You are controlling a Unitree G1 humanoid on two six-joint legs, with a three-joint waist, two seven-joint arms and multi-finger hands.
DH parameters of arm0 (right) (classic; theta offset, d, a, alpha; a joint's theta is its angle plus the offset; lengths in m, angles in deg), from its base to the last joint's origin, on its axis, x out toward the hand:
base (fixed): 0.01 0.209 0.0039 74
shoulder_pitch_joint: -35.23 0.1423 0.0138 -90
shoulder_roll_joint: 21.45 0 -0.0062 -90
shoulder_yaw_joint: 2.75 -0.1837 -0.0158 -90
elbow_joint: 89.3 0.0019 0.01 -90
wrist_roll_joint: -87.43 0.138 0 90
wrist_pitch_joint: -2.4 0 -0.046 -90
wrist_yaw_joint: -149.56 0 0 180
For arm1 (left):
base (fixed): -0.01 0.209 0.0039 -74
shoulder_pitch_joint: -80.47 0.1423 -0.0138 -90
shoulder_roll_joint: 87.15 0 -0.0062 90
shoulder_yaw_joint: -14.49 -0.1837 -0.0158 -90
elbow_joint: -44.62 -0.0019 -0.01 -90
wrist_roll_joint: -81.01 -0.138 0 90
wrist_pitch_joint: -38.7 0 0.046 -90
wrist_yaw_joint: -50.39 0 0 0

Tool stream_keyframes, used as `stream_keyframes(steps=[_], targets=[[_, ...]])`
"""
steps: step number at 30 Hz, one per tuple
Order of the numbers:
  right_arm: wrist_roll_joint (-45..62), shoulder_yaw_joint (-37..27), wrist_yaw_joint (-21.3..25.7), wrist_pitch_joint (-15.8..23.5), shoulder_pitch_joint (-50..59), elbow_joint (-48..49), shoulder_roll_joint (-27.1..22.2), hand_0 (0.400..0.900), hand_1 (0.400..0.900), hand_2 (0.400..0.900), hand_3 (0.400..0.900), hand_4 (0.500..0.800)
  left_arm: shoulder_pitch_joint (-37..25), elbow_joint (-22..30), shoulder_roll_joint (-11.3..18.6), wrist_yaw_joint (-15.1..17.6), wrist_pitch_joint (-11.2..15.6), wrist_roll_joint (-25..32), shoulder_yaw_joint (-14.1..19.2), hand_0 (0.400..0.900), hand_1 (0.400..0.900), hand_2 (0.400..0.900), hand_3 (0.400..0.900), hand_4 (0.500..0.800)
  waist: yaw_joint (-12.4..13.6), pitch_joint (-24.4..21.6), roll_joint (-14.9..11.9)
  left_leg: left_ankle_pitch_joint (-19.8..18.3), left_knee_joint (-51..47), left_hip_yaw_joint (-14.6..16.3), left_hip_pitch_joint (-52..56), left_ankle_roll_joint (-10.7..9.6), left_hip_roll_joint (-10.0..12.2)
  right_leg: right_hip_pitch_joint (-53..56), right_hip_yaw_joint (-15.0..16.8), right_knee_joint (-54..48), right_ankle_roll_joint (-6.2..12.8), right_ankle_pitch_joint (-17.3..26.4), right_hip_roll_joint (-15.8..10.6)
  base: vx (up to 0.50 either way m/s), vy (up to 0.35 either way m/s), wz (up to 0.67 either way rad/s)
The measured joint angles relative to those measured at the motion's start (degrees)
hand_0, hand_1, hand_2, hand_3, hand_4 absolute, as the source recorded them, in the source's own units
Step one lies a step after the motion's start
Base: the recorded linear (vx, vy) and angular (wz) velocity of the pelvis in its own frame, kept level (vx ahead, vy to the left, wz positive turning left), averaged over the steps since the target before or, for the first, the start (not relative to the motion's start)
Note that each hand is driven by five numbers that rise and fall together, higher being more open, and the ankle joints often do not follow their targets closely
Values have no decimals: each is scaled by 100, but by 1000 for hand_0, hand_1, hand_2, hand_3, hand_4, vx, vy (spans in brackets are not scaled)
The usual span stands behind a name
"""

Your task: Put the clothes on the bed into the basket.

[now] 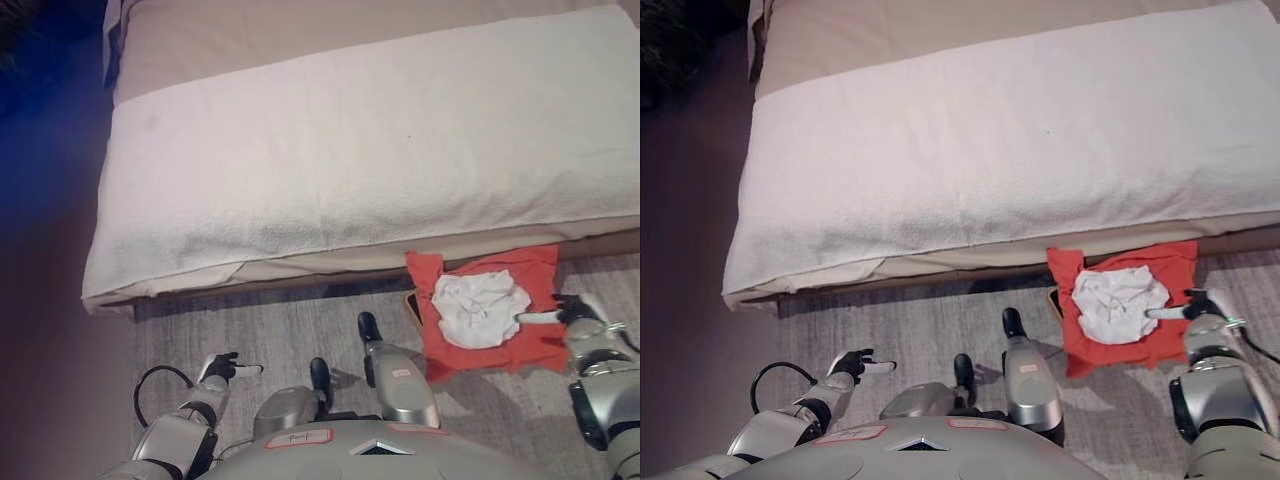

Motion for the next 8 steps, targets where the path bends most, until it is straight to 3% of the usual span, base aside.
stream_keyframes(steps=[8], targets=[[276, 107, -27, -32, -454, 7, 1093, 900, 900, 900, 900, 800, 154, 0, 4, 0, -26, -108, 153, 900, 900, 900, 900, 800, 175, -48, 33, 32, -48, -189, 161, 3, -25, 361, -227, -336, -94, 279, -100, 20, 7, 15]])
